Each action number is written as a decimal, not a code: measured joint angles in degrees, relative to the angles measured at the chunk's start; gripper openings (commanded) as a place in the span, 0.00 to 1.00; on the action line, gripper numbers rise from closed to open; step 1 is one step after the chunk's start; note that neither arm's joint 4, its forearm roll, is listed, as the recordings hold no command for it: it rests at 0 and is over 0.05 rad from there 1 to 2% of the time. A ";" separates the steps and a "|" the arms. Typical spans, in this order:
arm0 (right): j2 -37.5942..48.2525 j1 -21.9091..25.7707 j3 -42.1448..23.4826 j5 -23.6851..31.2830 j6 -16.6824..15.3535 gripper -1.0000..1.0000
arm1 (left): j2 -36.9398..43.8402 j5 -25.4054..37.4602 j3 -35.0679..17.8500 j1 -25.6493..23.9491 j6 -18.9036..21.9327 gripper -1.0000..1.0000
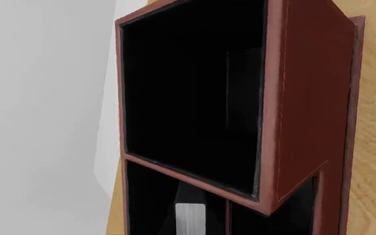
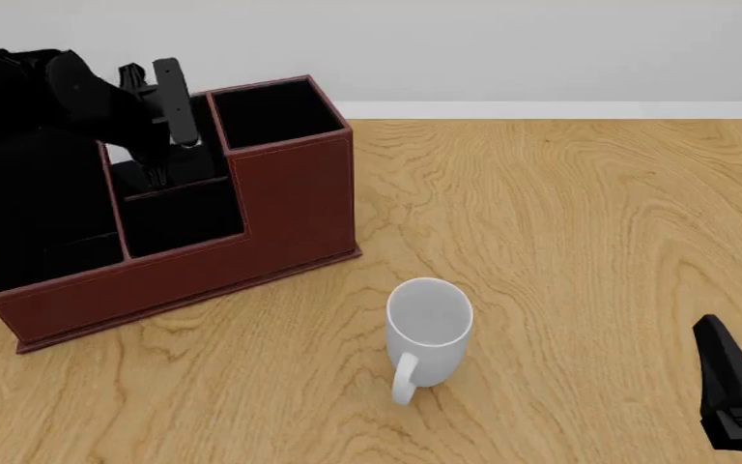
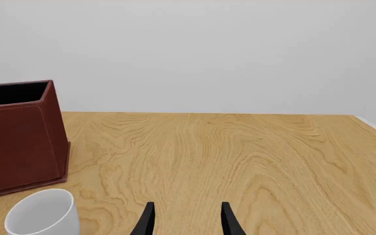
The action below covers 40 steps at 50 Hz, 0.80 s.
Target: Pick up the book and place it in the front compartment of the caddy.
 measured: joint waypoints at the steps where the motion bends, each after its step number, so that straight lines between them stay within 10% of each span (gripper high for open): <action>1: 0.00 0.00 0.00 0.00 0.00 1.00 | -0.18 -0.88 0.56 0.22 0.74 0.00; 3: 0.00 0.00 0.00 0.00 0.00 1.00 | -0.49 -3.08 1.69 0.70 2.42 0.00; 4: 0.00 0.00 0.00 0.00 0.00 1.00 | -0.61 -4.07 2.17 0.94 3.14 1.00; 25: 0.00 0.00 0.00 0.00 0.00 1.00 | 1.17 -22.63 9.94 8.68 13.51 1.00; 40: 0.00 0.00 0.00 0.00 0.00 1.00 | -1.22 -30.06 2.87 1.61 6.02 1.00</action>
